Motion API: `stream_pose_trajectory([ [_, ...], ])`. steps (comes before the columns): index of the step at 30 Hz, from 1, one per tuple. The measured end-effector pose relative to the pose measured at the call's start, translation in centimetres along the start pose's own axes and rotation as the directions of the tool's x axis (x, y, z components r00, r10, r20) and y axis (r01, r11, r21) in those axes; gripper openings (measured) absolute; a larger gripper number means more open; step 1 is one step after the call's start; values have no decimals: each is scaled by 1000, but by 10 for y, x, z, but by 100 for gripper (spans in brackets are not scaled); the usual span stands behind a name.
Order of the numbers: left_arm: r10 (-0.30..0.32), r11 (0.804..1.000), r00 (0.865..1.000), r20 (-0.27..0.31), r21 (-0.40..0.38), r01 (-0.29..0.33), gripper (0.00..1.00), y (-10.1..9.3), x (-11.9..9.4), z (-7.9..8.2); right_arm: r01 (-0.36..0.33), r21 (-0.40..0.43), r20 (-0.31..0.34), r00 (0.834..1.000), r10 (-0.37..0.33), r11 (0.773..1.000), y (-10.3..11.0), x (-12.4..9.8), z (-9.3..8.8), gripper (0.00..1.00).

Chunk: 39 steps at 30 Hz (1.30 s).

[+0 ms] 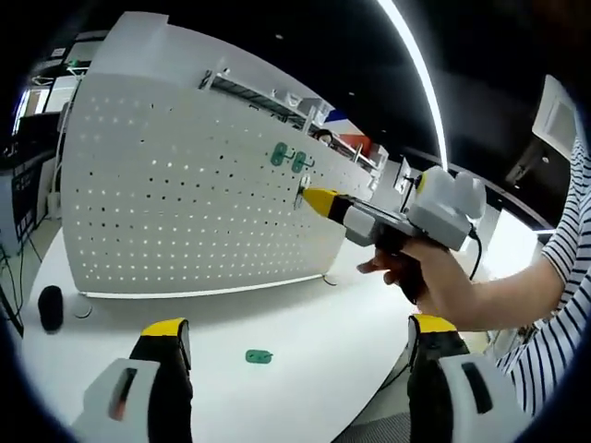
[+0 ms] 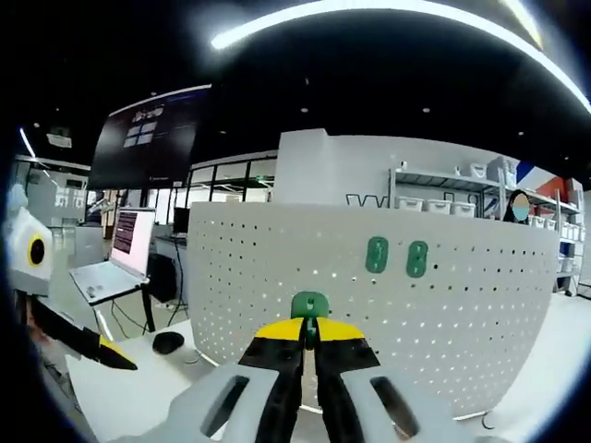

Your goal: Insert the hook assembly into the mounting plate slot until the hook locks in place.

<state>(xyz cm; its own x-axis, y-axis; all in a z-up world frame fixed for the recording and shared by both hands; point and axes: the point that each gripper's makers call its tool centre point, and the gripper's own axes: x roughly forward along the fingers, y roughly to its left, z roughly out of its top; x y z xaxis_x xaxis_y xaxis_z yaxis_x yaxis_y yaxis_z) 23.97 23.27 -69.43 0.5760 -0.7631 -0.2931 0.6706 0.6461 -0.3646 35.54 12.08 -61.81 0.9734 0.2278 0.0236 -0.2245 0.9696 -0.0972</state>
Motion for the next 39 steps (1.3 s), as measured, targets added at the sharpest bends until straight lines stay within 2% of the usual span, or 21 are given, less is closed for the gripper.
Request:
stream_pose_trajectory([
  [7, 8, 1000, 1000, -9, 0, -8, 100, 5, 2, -3, 76, 1, 16, 997, -76, 997, -33, 13, 3, 0],
  [16, 18, 1000, 1000, -14, -9, -18, 99, 12, 5, -4, 137, 9, 31, 990, -137, 991, -65, 23, 6, 0],
  [17, 24, 1000, 999, -22, -5, -24, 99, 15, 5, -6, 158, 10, 31, 987, -158, 987, -77, 27, 5, 0],
  [22, 28, 1000, 999, -33, -12, -28, 98, 20, 6, -9, 181, 11, 31, 983, -181, 983, -90, 31, 4, 0],
  [39, 46, 998, 998, -42, -33, -47, 96, 31, 6, -12, 245, -16, 64, 968, -243, 969, -132, 41, 19, 0],
])
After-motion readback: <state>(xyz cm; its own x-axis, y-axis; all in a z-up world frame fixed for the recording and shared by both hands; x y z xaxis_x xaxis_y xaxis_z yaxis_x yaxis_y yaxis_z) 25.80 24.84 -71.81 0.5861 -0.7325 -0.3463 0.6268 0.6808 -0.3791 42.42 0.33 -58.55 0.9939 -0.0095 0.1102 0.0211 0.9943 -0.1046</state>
